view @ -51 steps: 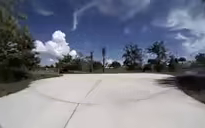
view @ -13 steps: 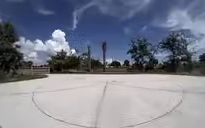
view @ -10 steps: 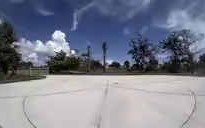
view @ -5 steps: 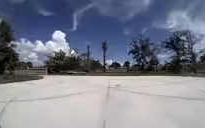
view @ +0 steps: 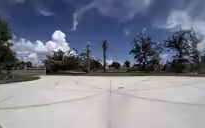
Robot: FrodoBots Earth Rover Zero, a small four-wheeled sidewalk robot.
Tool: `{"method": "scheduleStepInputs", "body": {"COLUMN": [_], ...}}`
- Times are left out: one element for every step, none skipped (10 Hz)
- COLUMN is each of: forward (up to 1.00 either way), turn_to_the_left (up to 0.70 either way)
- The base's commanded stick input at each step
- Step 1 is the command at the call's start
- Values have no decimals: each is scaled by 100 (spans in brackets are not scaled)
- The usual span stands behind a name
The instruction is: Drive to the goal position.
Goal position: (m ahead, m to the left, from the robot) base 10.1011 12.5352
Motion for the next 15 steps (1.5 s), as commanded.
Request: {"method": "scheduleStepInputs", "body": {"forward": [85,85,85,85,85,85,85,85,85,85,85,85,85,85,85], "turn_to_the_left": [0,0,0,0,0,0,0,0,0,0,0,0,0,0,0]}}
